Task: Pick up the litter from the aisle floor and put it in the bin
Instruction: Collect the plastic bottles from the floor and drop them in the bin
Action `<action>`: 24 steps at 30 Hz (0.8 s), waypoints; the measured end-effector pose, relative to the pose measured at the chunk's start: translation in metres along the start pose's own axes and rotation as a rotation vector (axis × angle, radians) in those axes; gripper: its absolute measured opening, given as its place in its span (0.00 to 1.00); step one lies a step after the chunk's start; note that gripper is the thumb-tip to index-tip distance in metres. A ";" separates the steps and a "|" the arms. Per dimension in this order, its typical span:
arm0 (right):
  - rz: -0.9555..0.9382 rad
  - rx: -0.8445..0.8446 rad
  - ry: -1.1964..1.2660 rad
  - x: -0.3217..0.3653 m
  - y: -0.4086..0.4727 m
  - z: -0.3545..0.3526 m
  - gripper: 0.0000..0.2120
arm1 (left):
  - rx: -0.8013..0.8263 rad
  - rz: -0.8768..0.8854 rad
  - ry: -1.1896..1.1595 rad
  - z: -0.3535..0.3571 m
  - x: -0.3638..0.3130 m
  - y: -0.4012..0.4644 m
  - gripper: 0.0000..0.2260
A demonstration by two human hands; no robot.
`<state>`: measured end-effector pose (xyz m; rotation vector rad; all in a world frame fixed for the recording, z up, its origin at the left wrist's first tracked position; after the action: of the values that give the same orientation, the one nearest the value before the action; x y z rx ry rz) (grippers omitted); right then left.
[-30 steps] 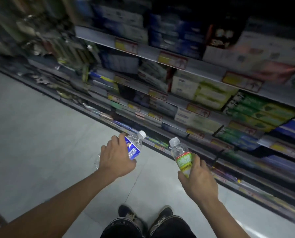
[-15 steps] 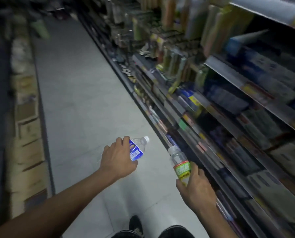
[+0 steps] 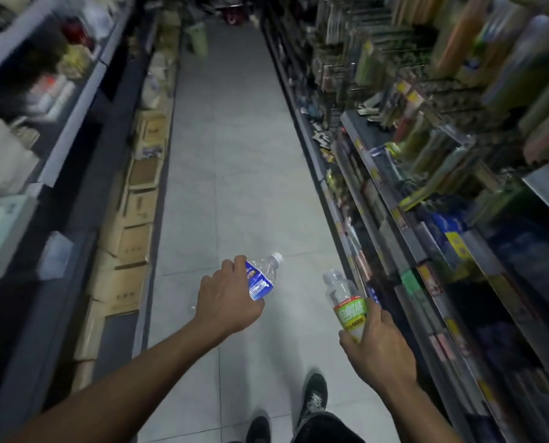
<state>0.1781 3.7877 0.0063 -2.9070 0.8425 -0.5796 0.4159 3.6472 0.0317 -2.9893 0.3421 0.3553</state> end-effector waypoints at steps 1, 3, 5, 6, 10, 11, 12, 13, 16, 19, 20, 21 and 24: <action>-0.009 0.011 0.013 -0.001 0.012 -0.001 0.35 | 0.003 -0.023 0.002 0.001 -0.004 0.006 0.32; -0.035 0.023 0.037 -0.004 0.037 -0.003 0.35 | 0.002 -0.069 0.004 0.003 -0.011 0.020 0.33; -0.066 0.035 0.046 -0.006 0.064 -0.006 0.34 | -0.014 -0.117 -0.030 0.003 -0.018 0.034 0.32; -0.083 0.042 0.042 -0.006 0.077 -0.008 0.34 | -0.025 -0.138 -0.042 0.002 -0.021 0.041 0.32; -0.146 0.072 0.017 0.002 0.125 -0.015 0.35 | -0.058 -0.237 -0.073 -0.002 -0.024 0.064 0.34; -0.164 0.075 0.012 0.006 0.137 -0.016 0.36 | -0.070 -0.262 -0.085 -0.004 -0.022 0.068 0.35; -0.183 0.078 0.008 0.011 0.148 -0.017 0.35 | -0.082 -0.285 -0.097 -0.006 -0.019 0.073 0.35; -0.203 0.082 0.007 0.018 0.159 -0.017 0.35 | -0.092 -0.307 -0.105 -0.009 -0.015 0.077 0.35; -0.269 0.098 0.010 0.045 0.191 -0.015 0.32 | -0.127 -0.386 -0.111 -0.015 0.002 0.091 0.35; -0.326 0.110 -0.008 0.079 0.224 -0.009 0.31 | -0.143 -0.443 -0.130 -0.019 0.025 0.110 0.36; -0.341 0.115 -0.020 0.091 0.236 -0.006 0.31 | -0.143 -0.458 -0.136 -0.020 0.033 0.118 0.36; -0.358 0.117 -0.033 0.105 0.247 -0.003 0.31 | -0.144 -0.471 -0.137 -0.021 0.042 0.128 0.37; -0.413 0.103 -0.052 0.147 0.284 0.006 0.30 | -0.165 -0.493 -0.129 -0.025 0.071 0.166 0.37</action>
<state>0.1518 3.4690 0.0050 -2.9934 0.1941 -0.5484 0.4494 3.4681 0.0247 -3.0437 -0.4511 0.5343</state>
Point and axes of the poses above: each hand's wrist, its own y-axis towards the middle knuckle, its own z-axis out of the palm, x = y × z, the point moved 1 cm from there along y, towards the middle knuckle, and after that the axes turned 5 degrees about -x, right-handed, at the moved point
